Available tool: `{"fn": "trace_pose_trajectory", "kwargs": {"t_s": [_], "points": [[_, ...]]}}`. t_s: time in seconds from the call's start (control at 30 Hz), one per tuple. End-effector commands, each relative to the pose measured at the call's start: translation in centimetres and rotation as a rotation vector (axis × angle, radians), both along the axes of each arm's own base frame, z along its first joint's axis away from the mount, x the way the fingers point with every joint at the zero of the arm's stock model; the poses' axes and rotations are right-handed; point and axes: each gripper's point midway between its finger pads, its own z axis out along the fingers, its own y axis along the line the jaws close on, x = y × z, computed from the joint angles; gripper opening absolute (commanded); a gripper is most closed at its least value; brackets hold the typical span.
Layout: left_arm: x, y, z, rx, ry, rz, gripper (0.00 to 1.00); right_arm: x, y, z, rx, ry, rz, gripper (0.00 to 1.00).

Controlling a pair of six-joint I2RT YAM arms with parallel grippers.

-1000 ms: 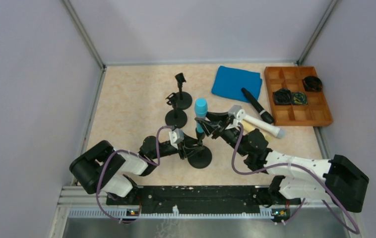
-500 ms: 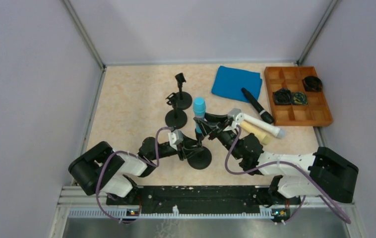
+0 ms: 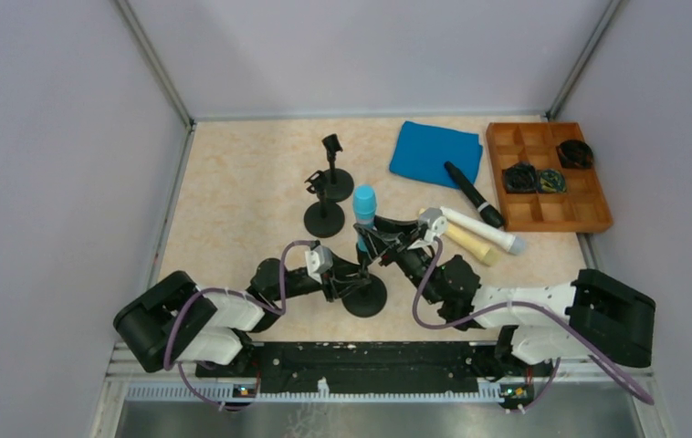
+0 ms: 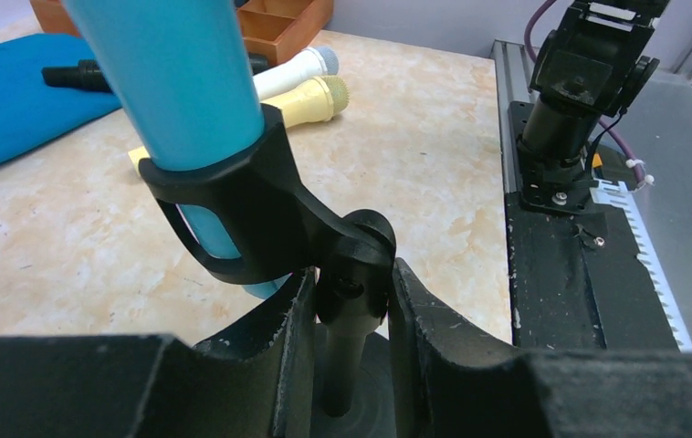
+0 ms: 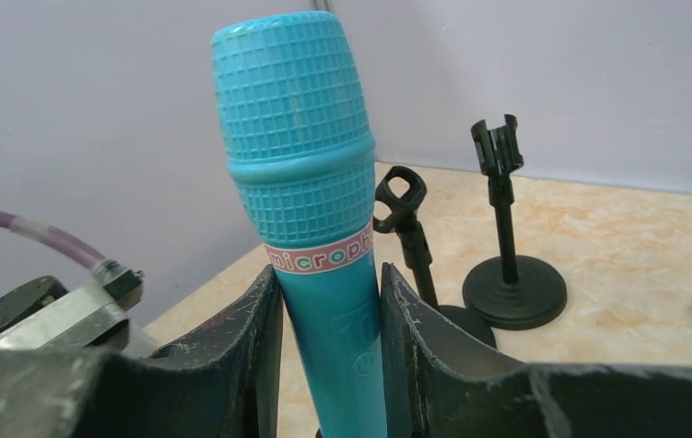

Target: Attach the microphones to the stand

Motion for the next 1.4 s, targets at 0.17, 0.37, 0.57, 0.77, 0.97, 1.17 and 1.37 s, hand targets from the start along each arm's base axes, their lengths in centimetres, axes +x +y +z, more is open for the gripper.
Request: {"fn": "trace_pose_trajectory", "kwargs": {"t_s": [0.17, 0.37, 0.57, 0.77, 0.97, 1.17, 1.37], "points": [[4.1, 1.3, 6.3, -0.18, -0.135, 0.172, 0.0, -11.9, -2.7, -22.3, -0.887, 0.212, 0.352, 0.0], [4.0, 1.2, 6.4, -0.179, -0.135, 0.165, 0.0, -11.3, -1.5, -18.9, -0.959, -0.047, 0.359, 0.0], [4.1, 1.6, 6.3, -0.173, -0.13, 0.188, 0.0, -11.1, -1.7, -15.0, -0.954, -0.259, 0.335, 0.0], [3.9, 1.6, 6.1, -0.159, -0.135, 0.181, 0.0, -10.3, -2.4, -11.5, -0.953, -0.436, 0.281, 0.0], [3.0, 0.8, 6.0, -0.124, -0.164, 0.101, 0.0, -10.0, -1.9, -8.9, -0.927, -0.533, 0.256, 0.16], [2.2, 0.3, 6.0, -0.096, -0.184, 0.036, 0.0, -9.5, -0.4, -5.0, -0.822, -0.572, 0.239, 0.36], [1.6, 0.1, 5.8, -0.089, -0.194, 0.003, 0.0, -8.7, 0.8, -0.9, -0.758, -0.63, 0.228, 0.55]]}}
